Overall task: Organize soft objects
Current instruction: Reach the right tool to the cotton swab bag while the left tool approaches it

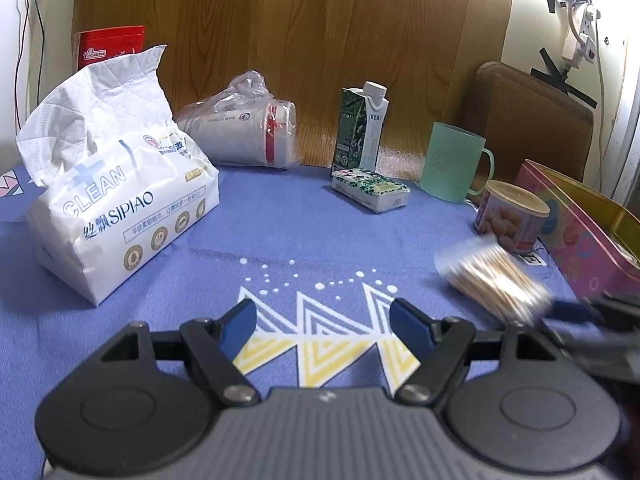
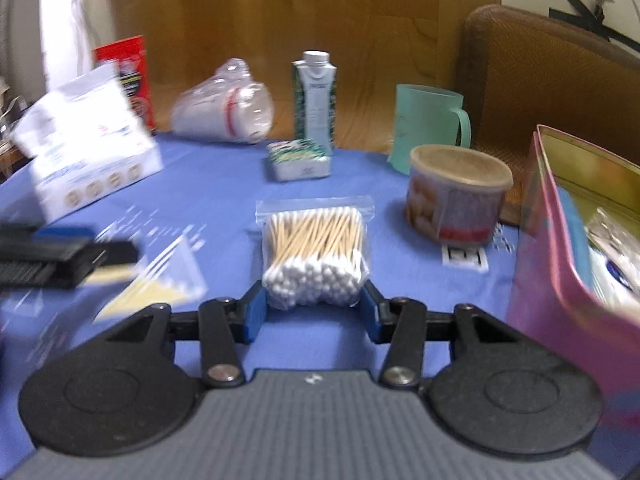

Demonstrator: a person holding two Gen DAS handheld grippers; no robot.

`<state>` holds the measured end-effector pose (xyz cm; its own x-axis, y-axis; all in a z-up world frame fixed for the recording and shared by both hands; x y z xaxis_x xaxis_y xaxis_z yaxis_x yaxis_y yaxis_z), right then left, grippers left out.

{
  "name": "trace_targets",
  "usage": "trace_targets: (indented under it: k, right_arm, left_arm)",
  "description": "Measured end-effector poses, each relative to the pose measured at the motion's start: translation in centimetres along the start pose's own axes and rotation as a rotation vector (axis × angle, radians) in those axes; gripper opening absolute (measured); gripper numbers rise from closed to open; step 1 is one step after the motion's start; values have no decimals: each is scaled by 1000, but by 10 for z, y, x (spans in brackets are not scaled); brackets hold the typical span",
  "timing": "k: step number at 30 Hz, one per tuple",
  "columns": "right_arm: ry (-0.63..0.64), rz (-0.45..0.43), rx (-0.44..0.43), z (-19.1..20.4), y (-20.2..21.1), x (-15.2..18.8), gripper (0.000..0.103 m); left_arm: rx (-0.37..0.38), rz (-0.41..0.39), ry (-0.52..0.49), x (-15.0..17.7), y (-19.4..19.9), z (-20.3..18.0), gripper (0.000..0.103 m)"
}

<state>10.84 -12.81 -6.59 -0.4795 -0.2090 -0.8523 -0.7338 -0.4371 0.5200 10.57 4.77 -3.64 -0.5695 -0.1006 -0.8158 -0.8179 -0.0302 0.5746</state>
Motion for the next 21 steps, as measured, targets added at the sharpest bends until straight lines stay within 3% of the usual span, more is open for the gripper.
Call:
trace_targets:
  k: [9,15,21]
  right_arm:
    - [98,-10,-98,29,58,43,55]
    - [4,-25,-184,22,71,52,73]
    - [-83,-61,-197,8,78,50,74]
  left_arm:
    - [-3,14,-13,0,-2,0,86]
    - [-1,28,-20,0,-5,1,87]
    - [-1,34,-29,-1,-6,1,88]
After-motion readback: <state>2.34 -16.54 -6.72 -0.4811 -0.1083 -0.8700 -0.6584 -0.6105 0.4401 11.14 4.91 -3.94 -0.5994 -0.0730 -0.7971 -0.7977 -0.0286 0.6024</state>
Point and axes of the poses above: each gripper's, at about its wrist camera, not at the fingertips, and y roughly against the way its jaws point, z to its left, x to its underside, the point moved 6 cm from there along -y, roughly the way its jaws point, and after that the axes turned 5 degrees about -x, right-handed, at the moved point
